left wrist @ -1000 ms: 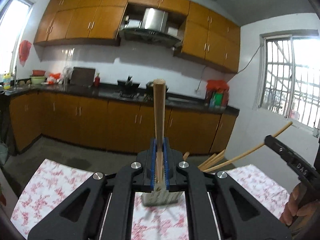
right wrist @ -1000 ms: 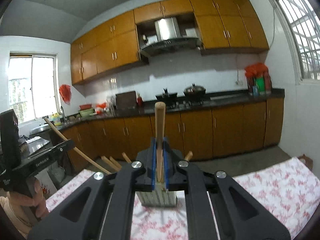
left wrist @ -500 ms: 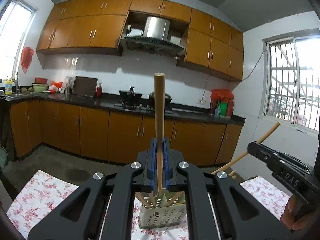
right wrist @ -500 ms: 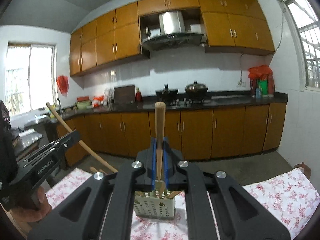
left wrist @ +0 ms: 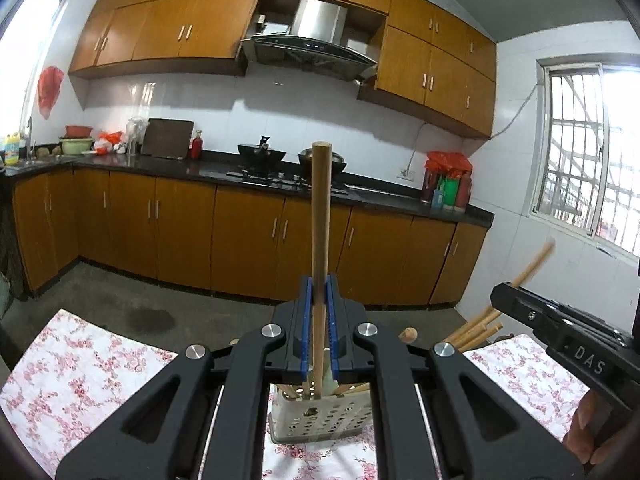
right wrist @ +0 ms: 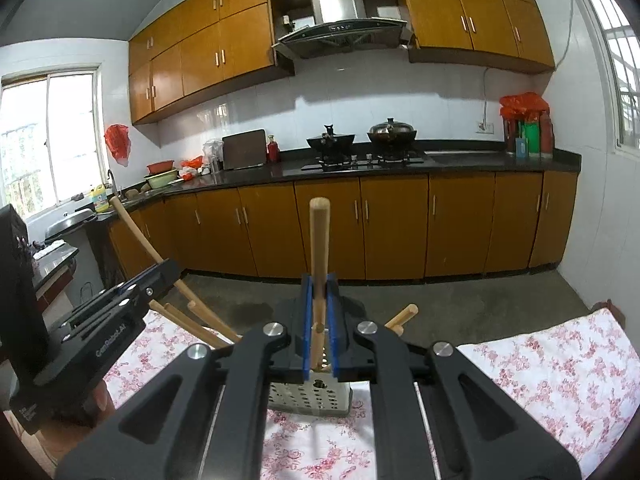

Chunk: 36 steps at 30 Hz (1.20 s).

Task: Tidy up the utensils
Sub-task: 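Lift the chopstick in the left tool over the holder while the right tool carries its chopstick there, then open both tools to drop the chopsticks into the holder and pull back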

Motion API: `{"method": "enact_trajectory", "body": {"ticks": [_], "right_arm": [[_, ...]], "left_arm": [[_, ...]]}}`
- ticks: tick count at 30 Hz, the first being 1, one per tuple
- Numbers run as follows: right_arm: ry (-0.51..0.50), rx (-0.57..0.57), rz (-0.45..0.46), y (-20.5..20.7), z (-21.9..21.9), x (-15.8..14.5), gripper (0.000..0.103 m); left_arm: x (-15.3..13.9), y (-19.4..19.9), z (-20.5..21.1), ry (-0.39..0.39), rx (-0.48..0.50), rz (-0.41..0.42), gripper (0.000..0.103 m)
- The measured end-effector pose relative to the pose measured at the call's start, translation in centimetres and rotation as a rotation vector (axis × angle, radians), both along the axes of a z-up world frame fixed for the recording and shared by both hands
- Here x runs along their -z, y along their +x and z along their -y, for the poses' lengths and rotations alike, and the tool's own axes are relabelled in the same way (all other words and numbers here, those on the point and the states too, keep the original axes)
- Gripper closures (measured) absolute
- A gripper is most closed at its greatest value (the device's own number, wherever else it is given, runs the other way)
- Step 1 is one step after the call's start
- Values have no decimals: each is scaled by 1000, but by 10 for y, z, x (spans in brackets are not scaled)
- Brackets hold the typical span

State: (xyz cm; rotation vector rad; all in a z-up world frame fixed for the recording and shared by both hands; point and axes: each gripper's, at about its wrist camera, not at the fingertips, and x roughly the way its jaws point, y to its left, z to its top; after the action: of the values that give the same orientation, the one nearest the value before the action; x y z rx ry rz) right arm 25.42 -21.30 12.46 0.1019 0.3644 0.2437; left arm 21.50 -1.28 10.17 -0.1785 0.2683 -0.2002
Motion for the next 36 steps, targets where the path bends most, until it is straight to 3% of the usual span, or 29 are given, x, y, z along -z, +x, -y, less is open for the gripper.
{"method": "enact_trajectory", "body": {"ticks": [2,3,5,9,12,14,15,17,21,29,32,36], "right_arm": [[8,4,7,-2,1,-2,85],[8,7,12,-3,2,-3,82],[10,14,32,-9,5,-8,75],[30,37,80,-28,14,-18,60],[29,55,119,-49,18,-22,39],[19,82,154,-69,20,-20,17],[14,97,170,-78,21,-17,13],[3,131,203,-99,22,-9,4],[-43,174,196,-128,17,18,4],[-134,190,136,-161,-1,81,4],[-132,168,104,-173,-6,101,4],[-89,168,77,-184,-4,122,4]], "left_arm": [[-3,-1,-2,-6,0,-1,88],[-5,-2,-3,-8,-4,0,74],[-11,-5,-8,-18,-15,16,55],[-22,-16,-16,-32,-19,42,42],[-29,-33,-24,-22,-34,70,25],[-31,-49,-28,-1,-53,91,13],[-31,-56,-29,14,-67,99,7],[-27,-74,-33,50,-91,108,2],[-11,-100,-38,103,-130,78,2],[34,-135,-43,127,-171,-4,2],[55,-140,-39,164,-166,-56,2],[75,-149,-40,156,-155,-89,2]]}}
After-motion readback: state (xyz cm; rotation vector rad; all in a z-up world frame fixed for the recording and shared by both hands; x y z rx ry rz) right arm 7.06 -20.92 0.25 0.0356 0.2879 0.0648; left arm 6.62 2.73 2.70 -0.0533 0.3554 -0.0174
